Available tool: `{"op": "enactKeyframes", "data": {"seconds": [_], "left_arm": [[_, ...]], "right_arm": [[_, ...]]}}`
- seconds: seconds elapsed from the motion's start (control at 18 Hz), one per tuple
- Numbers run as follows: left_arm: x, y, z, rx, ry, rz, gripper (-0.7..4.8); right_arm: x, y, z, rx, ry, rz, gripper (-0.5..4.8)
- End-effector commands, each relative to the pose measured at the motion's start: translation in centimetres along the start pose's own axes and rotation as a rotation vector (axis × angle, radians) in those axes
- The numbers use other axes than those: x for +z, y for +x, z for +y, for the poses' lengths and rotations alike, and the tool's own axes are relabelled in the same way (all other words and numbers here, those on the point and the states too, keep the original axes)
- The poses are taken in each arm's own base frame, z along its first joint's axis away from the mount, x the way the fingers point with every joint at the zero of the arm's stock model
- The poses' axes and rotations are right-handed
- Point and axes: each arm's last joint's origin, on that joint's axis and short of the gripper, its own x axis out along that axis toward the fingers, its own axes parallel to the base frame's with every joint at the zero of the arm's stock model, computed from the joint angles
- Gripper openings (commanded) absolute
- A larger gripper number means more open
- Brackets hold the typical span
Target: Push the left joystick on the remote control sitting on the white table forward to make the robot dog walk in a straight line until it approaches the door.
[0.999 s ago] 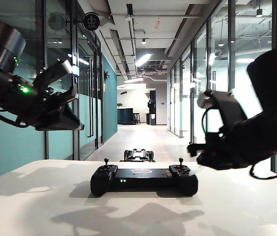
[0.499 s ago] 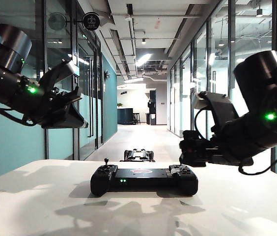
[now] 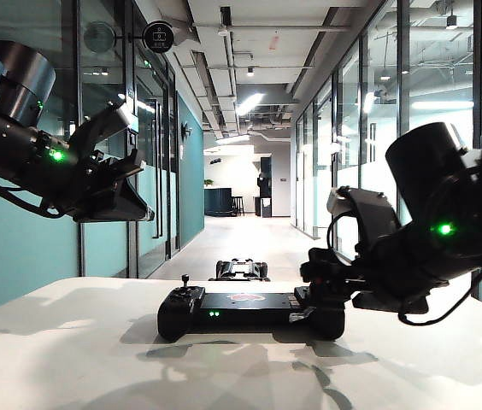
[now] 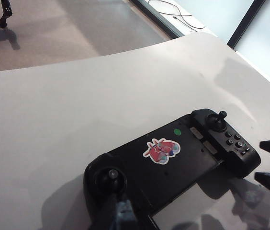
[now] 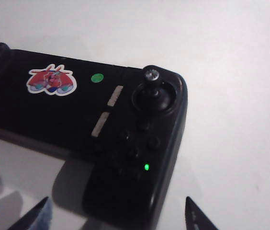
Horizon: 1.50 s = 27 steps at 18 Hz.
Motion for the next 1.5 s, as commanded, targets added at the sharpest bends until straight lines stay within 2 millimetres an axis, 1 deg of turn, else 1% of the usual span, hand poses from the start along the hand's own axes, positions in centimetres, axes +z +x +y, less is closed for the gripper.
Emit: {"op": "enactKeyframes", "data": {"seconds": [0.06, 0.17, 0.5, 0.72, 1.0, 1.11, 1.17, 1.28, 1.39, 1.5], "left_arm": [[0.2, 0.0, -0.1, -0.01, 0.005, -0.009, -0.06], [0.2, 0.0, -0.1, -0.013, 0.005, -0.009, -0.05], [0.2, 0.0, -0.1, -0.013, 0.005, -0.009, -0.06], [0.2, 0.0, -0.1, -0.013, 0.005, -0.009, -0.06], [0.2, 0.0, -0.1, -0.013, 0.005, -0.009, -0.06], [0.2, 0.0, -0.1, -0.013, 0.005, -0.009, -0.06], [0.2, 0.0, -0.1, -0.013, 0.005, -0.008, -0.06], [0.2, 0.0, -0.1, -0.013, 0.005, -0.008, -0.06], [0.2, 0.0, -0.1, -0.013, 0.005, -0.008, -0.06], [0.2, 0.0, -0.1, -0.013, 0.005, -0.008, -0.06]], "right_arm": [[0.3, 1.0, 0.1, 0.006, 0.005, 0.012, 3.5], [0.3, 1.6, 0.1, 0.005, 0.008, 0.016, 3.5], [0.3, 2.3, 0.0, 0.001, 0.012, 0.037, 3.5], [0.3, 3.6, 0.0, -0.003, 0.021, 0.064, 3.5], [0.3, 3.8, 0.0, -0.004, 0.024, 0.062, 3.44], [0.3, 3.8, 0.0, -0.004, 0.024, 0.062, 2.93], [0.3, 3.8, 0.0, -0.004, 0.024, 0.062, 2.91], [0.3, 3.8, 0.0, -0.004, 0.024, 0.061, 2.5], [0.3, 3.8, 0.0, -0.008, 0.024, 0.06, 2.5], [0.3, 3.8, 0.0, -0.014, 0.024, 0.059, 2.37]]}}
